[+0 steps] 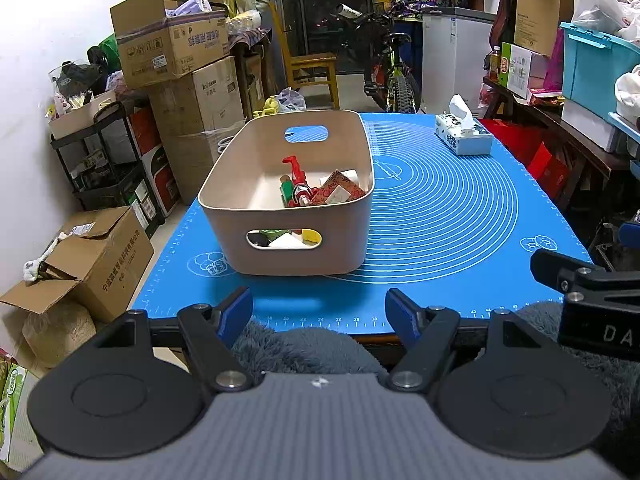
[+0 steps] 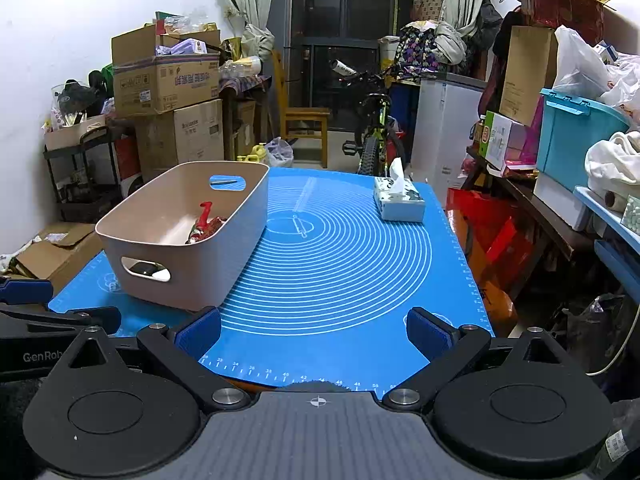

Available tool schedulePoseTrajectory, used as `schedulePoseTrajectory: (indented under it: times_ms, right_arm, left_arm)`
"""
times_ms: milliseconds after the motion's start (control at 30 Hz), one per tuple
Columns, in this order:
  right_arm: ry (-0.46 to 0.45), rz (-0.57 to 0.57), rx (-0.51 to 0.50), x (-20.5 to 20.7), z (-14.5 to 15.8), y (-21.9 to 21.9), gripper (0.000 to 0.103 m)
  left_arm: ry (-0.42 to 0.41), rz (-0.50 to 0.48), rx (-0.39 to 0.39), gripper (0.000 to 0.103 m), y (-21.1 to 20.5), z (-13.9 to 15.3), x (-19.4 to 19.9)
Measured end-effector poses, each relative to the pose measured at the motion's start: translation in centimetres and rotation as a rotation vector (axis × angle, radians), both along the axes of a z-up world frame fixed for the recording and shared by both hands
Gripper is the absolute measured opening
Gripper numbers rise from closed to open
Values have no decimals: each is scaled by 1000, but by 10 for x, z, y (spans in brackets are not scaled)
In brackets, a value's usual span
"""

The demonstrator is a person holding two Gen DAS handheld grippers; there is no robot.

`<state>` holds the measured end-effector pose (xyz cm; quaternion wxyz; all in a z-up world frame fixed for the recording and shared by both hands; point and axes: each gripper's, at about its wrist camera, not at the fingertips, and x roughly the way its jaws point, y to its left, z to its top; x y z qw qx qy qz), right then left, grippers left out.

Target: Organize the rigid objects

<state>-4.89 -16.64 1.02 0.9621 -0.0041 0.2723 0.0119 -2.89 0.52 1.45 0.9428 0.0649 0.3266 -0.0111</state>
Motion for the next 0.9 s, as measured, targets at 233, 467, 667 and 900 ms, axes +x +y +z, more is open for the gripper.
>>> schedulePoseTrajectory:
  times_ms: [233, 467, 667, 900]
  right_arm:
    - [-1, -1, -2, 0, 0, -1, 99]
    - [-7, -3, -4, 1, 1, -7, 99]
    - [-6, -2, -5, 1, 1, -6, 99]
    - [-6, -2, -6, 1, 1, -6, 99]
  left_arm:
    - [-1, 1, -1, 74, 0, 0, 0]
    - [-1, 0, -1, 74, 0, 0, 0]
    - [-1, -1, -1, 74, -1, 0, 0]
    - [-1, -1, -2, 75, -1, 0, 0]
